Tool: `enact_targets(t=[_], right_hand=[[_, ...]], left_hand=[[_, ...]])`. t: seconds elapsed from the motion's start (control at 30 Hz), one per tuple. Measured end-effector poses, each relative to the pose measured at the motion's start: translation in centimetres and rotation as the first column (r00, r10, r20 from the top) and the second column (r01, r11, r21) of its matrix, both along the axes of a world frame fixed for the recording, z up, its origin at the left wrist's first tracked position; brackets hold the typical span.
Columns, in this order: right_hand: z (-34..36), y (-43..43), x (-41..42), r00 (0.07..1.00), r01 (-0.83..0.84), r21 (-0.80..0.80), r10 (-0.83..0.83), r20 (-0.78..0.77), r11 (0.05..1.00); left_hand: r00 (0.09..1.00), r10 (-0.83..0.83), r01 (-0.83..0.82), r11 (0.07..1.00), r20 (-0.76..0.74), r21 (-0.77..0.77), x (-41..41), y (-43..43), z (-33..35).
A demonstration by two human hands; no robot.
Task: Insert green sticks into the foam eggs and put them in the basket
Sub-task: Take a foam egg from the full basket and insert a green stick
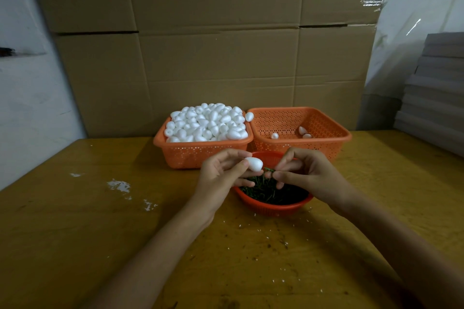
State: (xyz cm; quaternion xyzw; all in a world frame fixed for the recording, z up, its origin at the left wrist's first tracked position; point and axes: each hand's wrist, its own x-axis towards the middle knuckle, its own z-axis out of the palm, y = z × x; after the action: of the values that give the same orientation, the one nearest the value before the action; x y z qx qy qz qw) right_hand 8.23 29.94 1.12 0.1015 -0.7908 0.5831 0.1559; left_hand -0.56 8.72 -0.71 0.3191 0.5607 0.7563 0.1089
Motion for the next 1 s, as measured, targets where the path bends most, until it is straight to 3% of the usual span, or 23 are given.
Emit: enact_targets(t=[0.33,0.63,1.0], right_hand=[[-0.17,0.15,-0.17,1.0,-0.003,0.042,0.003,0.011,0.999],[-0.38,0.37,-0.14,0.998,-0.041,0.097,0.036,0.053,0.994],[-0.49,0.6,-0.23,0.997,-0.062,0.108,0.056,0.058,0.992]], left_hand=[[0.997,0.023,-0.024,1.0,-0.068,-0.004,0.23,0.25,-0.2],[0.964,0.005,-0.029,0.996,-0.266,-0.086,0.11,0.45,-0.71],[0.966,0.027,-0.05,0.995,-0.256,-0.084,0.25,0.53,-0.66]])
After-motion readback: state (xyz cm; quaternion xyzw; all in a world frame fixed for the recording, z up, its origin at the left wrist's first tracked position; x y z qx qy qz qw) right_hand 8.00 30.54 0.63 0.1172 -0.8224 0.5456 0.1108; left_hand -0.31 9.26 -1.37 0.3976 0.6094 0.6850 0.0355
